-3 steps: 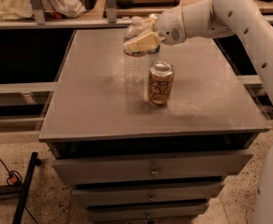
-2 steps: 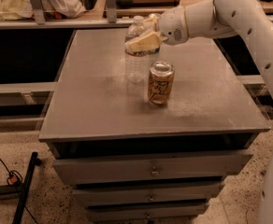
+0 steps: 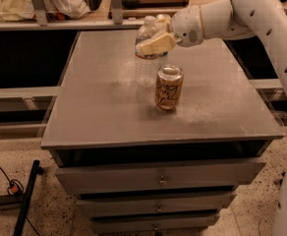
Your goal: Move water bottle near orange can
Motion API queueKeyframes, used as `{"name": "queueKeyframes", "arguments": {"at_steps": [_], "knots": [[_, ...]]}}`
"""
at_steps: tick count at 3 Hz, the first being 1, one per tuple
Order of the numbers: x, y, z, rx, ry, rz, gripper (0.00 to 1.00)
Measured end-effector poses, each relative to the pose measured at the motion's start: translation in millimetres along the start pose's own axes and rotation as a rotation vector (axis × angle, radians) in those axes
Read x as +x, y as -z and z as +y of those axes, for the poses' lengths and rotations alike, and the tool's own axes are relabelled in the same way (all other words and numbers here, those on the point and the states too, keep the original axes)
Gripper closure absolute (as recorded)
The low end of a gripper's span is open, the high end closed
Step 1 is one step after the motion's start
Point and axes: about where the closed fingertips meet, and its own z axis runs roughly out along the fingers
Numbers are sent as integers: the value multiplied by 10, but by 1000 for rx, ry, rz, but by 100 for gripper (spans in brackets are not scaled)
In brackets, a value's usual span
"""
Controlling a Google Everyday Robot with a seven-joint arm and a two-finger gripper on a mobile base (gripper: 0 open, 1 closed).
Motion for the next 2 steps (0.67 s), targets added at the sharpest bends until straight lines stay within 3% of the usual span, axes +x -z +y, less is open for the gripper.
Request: {"name": "queueKeyframes", "arguments": {"at_steps": [2], "knots": [[103,33,66,-32,11,27,12]]}}
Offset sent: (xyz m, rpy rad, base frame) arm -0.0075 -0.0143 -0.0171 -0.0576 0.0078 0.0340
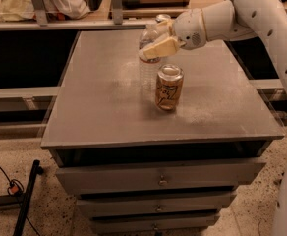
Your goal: Move water bottle near orange can
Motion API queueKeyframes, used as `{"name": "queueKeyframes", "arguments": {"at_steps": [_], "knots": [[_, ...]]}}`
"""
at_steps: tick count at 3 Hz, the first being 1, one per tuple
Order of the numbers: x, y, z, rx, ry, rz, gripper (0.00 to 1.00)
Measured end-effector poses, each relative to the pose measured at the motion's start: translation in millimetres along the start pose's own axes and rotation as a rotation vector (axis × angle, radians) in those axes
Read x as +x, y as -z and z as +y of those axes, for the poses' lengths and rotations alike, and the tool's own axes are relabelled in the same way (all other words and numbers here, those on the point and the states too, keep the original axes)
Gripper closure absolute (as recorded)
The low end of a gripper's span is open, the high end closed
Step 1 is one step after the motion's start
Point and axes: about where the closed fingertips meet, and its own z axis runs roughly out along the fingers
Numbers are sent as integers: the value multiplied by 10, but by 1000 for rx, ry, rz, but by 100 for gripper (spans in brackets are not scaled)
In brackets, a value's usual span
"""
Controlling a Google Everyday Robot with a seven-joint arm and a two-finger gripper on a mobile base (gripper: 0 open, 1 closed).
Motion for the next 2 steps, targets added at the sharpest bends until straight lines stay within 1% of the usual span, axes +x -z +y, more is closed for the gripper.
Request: {"name": "queueKeyframes", "arguments": {"at_steps": [1,2], "knots": [[56,-27,9,-10,-2,32,0],[62,-24,-9,-4,-3,52,0]]}}
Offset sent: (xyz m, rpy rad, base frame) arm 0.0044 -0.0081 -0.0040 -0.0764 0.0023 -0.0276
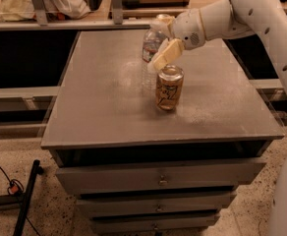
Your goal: Move water bottle near orange can
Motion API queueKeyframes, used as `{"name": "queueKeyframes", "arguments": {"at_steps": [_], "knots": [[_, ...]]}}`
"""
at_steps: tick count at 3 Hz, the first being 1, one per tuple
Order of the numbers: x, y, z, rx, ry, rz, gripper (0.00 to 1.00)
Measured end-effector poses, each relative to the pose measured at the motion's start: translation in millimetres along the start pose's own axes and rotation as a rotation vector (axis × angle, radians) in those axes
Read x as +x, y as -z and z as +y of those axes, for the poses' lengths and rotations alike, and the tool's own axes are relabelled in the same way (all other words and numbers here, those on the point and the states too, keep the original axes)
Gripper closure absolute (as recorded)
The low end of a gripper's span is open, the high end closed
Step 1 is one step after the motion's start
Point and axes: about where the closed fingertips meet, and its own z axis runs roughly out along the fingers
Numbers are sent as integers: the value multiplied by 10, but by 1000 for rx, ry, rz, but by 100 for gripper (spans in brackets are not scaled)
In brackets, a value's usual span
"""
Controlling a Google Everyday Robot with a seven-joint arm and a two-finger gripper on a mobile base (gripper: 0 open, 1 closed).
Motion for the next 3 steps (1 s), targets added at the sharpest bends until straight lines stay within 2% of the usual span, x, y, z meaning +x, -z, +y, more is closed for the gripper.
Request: {"name": "queueKeyframes", "arguments": {"at_steps": [1,2,3], "knots": [[-40,34,-40,12,-2,13,0],[-211,220,-68,17,4,-13,0],[-219,222,-69,18,5,-14,0]]}}
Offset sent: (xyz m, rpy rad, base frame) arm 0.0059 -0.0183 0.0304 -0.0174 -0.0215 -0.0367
